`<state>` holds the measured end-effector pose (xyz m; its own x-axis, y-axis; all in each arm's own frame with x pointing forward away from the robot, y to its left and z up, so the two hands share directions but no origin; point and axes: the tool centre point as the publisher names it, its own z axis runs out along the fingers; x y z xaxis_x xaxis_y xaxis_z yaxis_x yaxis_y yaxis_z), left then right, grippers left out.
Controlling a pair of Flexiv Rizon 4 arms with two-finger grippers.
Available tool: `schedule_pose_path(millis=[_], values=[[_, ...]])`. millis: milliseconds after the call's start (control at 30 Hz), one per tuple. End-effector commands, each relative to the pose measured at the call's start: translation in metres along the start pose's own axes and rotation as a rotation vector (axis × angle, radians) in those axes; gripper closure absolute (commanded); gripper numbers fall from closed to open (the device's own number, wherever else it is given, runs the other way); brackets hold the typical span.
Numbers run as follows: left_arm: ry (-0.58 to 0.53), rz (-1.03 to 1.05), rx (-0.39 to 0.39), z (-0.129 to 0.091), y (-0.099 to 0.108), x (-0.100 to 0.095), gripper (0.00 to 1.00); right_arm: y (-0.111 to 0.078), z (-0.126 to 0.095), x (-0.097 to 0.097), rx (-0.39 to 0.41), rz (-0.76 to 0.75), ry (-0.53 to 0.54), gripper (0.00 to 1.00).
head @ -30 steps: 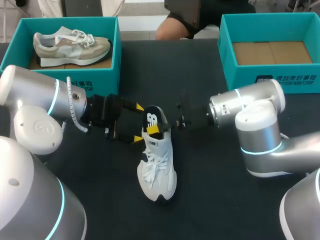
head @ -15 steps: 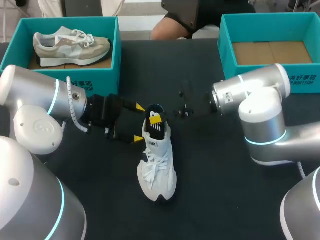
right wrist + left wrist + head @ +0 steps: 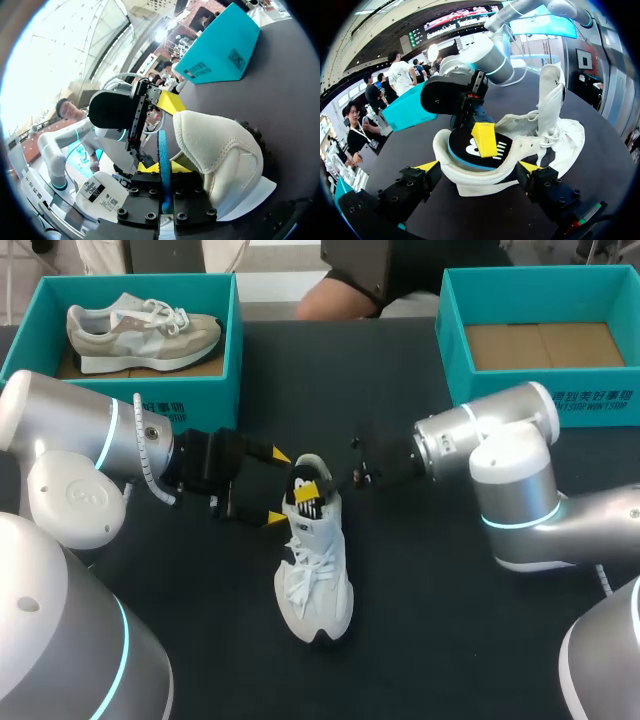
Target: Take the shoe out of the shoebox, open the shoe tongue, remove and reinsert the insole, then place the shoe into the shoebox
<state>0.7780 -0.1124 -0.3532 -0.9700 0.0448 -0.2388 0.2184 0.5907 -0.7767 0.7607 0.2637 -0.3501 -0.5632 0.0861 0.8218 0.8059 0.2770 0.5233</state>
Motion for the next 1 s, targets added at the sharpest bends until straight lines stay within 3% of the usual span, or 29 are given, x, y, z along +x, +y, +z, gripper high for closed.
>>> schedule_pose_path(millis=[33,200,600,767,1000], values=[[0.000,0.000,-0.004,0.001,0.000,0.000,0.00,-0.004,0.004,0.005,-0.018,-0.009,-0.024,1.00],[0.000,0.000,-0.004,0.001,0.000,0.000,0.00,0.003,0.001,0.013,-0.014,-0.023,-0.051,0.82],[0.000,0.000,-0.004,0.001,0.000,0.000,0.00,0.027,-0.003,0.028,0.031,-0.075,-0.083,0.67],[0.000,0.000,-0.004,0.001,0.000,0.000,0.00,0.044,-0.008,0.023,0.029,-0.128,-0.076,0.65],[0.000,0.000,-0.004,0.001,0.000,0.000,0.00,0.070,-0.037,0.033,0.046,-0.164,-0.146,0.63]])
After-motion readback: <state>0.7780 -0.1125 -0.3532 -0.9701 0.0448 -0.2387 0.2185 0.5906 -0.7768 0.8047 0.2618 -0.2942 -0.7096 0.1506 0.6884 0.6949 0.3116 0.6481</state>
